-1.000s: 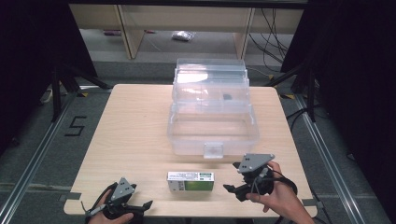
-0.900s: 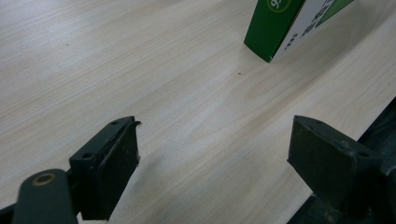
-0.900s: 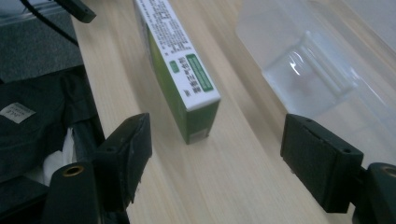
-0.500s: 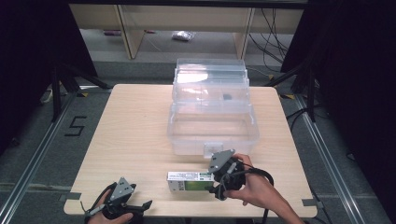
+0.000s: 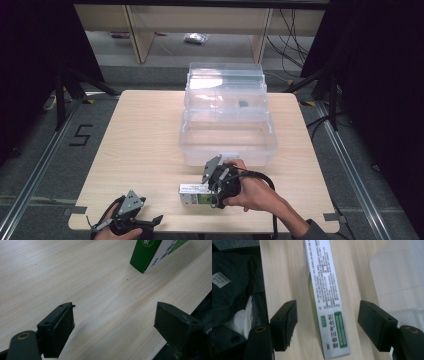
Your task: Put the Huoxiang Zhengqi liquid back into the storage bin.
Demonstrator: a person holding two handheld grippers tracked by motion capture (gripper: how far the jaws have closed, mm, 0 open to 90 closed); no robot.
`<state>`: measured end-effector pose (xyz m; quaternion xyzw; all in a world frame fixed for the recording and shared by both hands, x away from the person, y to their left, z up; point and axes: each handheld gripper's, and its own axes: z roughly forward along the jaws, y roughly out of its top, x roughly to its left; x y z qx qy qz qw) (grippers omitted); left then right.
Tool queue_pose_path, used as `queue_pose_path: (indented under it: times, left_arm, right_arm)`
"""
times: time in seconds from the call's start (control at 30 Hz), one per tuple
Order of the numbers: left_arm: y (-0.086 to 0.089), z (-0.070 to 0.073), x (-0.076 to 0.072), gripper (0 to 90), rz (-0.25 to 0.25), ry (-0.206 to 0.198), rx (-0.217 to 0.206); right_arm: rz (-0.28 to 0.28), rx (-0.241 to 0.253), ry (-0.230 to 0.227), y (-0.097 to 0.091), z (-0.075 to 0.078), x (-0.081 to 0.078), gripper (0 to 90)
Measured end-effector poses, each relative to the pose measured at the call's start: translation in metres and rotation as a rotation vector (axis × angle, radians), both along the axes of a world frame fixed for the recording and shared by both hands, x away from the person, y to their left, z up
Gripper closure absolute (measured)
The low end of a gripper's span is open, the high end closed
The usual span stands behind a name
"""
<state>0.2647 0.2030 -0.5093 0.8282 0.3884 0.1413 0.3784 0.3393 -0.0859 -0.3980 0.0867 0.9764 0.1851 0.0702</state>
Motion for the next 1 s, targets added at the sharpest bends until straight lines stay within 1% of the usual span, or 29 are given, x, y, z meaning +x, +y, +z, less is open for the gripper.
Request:
queue_pose_path:
  times: [0.03,0.07,0.1,0.13,0.17,0.2,0.23,0.27,0.3,0.33,0.37,0.4,0.43,0.47,0.5,0.53,0.57,0.6,0.63,0.67,0.7,0.73,0.77,0.8,0.83,0.87,1.0]
  left_arm:
    - [0.000,0.000,0.000,15.5,-0.001,-0.002,-0.004]
    - [0.000,0.000,0.000,15.5,-0.005,-0.001,0.000]
    - [0.000,0.000,0.000,15.5,-0.007,0.001,0.012]
    - [0.000,0.000,0.000,15.5,0.004,0.003,0.007]
    - [0.000,0.000,0.000,15.5,0.000,0.005,0.008]
    - [0.000,0.000,0.000,15.5,-0.004,0.005,0.008]
    - [0.000,0.000,0.001,15.5,-0.014,-0.004,0.008]
    - [0.000,0.000,0.000,15.5,-0.004,0.001,0.004]
    - [0.000,0.000,0.000,15.5,-0.005,0.007,0.008]
    - [0.000,0.000,0.000,15.5,-0.002,0.006,0.006]
    - [0.000,0.000,0.000,15.6,-0.003,0.002,0.003]
    - [-0.001,0.000,0.000,15.5,0.004,-0.005,-0.008]
    - [0.000,0.000,0.000,15.5,0.000,-0.002,0.000]
    - [0.000,0.000,0.000,15.5,-0.005,-0.002,0.003]
    - [0.000,0.000,0.000,15.5,-0.002,-0.001,0.001]
    - [0.000,0.000,0.000,15.5,-0.002,-0.001,0.002]
    - [-0.001,0.000,0.000,15.5,0.002,-0.004,-0.008]
    - [0.000,0.000,0.000,15.5,0.000,-0.003,-0.004]
    - [-0.001,0.000,0.000,15.5,-0.003,-0.004,-0.006]
    - [0.000,0.000,0.000,15.5,-0.007,-0.002,0.004]
    - [-0.001,0.000,0.000,15.5,0.001,-0.004,-0.007]
    - [0.000,0.000,0.000,15.5,-0.003,-0.004,0.000]
    - [-0.001,0.001,-0.001,15.5,0.003,-0.004,-0.003]
    - [-0.001,0.001,-0.001,15.5,0.000,-0.002,-0.002]
    - [0.000,0.000,0.000,15.5,-0.007,-0.003,0.002]
    - [-0.001,0.000,0.000,15.5,0.000,-0.004,-0.007]
    - [0.000,0.000,-0.001,15.5,-0.002,-0.002,-0.001]
  right_arm:
    - [-0.013,-0.014,0.002,0.002,-0.001,0.000,33.9]
    - [-0.009,-0.040,-0.009,0.003,-0.001,0.001,34.3]
    - [-0.016,-0.048,-0.005,0.006,-0.002,0.001,34.8]
    - [-0.025,-0.061,-0.005,0.009,-0.004,0.001,35.3]
    - [-0.015,-0.068,-0.001,0.011,-0.005,0.002,35.5]
    - [0.017,-0.080,-0.008,0.014,-0.006,0.004,36.3]
    - [0.012,-0.090,-0.003,0.017,-0.007,0.004,37.2]
    - [0.002,-0.095,0.003,0.019,-0.008,0.003,37.5]
    - [0.026,-0.113,-0.002,0.021,-0.009,0.005,38.0]
    - [0.021,-0.123,-0.002,0.023,-0.010,0.005,38.7]
    - [0.062,-0.126,-0.009,0.025,-0.011,0.008,39.2]
    - [0.035,-0.138,0.008,0.027,-0.012,0.008,39.2]
    - [0.062,-0.131,0.004,0.028,-0.014,0.010,39.4]
    - [0.096,-0.133,-0.013,0.029,-0.015,0.013,39.8]
    - [0.058,-0.150,0.007,0.030,-0.015,0.011,40.0]
    - [0.055,-0.159,0.010,0.031,-0.016,0.011,40.3]
    - [0.089,-0.153,0.007,0.033,-0.017,0.014,40.6]
    - [0.076,-0.162,0.010,0.034,-0.018,0.013,41.1]
    - [0.103,-0.159,-0.002,0.035,-0.019,0.015,41.2]
    - [0.068,-0.174,0.017,0.036,-0.019,0.013,41.6]
    - [0.071,-0.178,0.027,0.038,-0.020,0.014,42.4]
    - [0.086,-0.181,0.024,0.039,-0.021,0.015,42.9]
    - [0.090,-0.187,0.015,0.040,-0.022,0.016,43.2]
    - [0.119,-0.186,0.002,0.042,-0.023,0.018,43.7]
    - [0.112,-0.191,0.007,0.042,-0.023,0.018,44.5]
    - [0.118,-0.198,0.013,0.043,-0.024,0.019,45.2]
    - [0.126,-0.218,0.028,0.045,-0.027,0.021,46.6]
